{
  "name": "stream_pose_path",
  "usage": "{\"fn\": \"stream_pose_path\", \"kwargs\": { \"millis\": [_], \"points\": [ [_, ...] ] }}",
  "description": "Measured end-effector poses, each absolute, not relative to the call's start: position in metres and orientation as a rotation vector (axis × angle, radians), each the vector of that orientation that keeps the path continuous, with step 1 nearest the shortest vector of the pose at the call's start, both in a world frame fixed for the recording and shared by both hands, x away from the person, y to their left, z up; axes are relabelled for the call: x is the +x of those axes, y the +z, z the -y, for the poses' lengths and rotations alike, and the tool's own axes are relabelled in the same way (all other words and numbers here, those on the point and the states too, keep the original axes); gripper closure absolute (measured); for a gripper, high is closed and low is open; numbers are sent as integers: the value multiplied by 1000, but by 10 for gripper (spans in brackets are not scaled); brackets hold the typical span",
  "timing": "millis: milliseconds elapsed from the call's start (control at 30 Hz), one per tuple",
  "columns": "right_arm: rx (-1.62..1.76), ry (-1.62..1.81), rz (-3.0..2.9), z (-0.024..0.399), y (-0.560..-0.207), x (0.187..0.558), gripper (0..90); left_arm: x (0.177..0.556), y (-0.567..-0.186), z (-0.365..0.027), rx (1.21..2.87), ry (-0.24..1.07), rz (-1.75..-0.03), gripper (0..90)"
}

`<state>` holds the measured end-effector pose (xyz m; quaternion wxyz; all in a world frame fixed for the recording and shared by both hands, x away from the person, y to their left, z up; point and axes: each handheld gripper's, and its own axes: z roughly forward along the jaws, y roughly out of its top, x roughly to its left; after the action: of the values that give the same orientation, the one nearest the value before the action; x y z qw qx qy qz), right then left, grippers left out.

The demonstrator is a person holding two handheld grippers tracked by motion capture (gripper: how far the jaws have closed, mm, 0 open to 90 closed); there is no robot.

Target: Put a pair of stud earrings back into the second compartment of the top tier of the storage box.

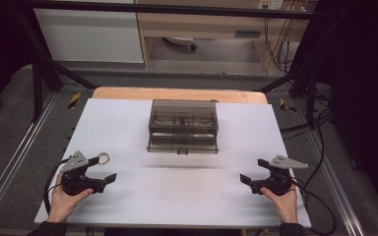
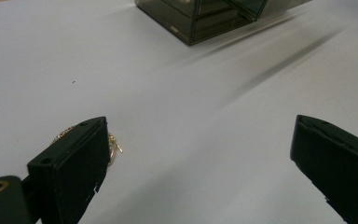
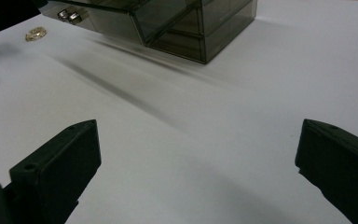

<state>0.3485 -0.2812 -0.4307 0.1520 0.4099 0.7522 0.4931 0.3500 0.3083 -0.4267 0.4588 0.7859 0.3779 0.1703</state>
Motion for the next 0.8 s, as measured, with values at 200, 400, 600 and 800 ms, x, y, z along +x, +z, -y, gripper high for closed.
{"fn": "stream_pose_path", "kwargs": {
  "millis": [200,400,600,800],
  "points": [
    [1183,1404,-2181,282,-433,348,7,350,-425,-308,1948,403,-933,47],
    [1196,1408,-2182,283,-434,348,6,352,-424,-307,1965,395,-938,45],
    [1190,1411,-2189,283,-435,348,7,356,-419,-309,1977,396,-939,46],
    [1192,1405,-2195,283,-435,348,7,366,-411,-314,2005,416,-956,50]
  ]
}}
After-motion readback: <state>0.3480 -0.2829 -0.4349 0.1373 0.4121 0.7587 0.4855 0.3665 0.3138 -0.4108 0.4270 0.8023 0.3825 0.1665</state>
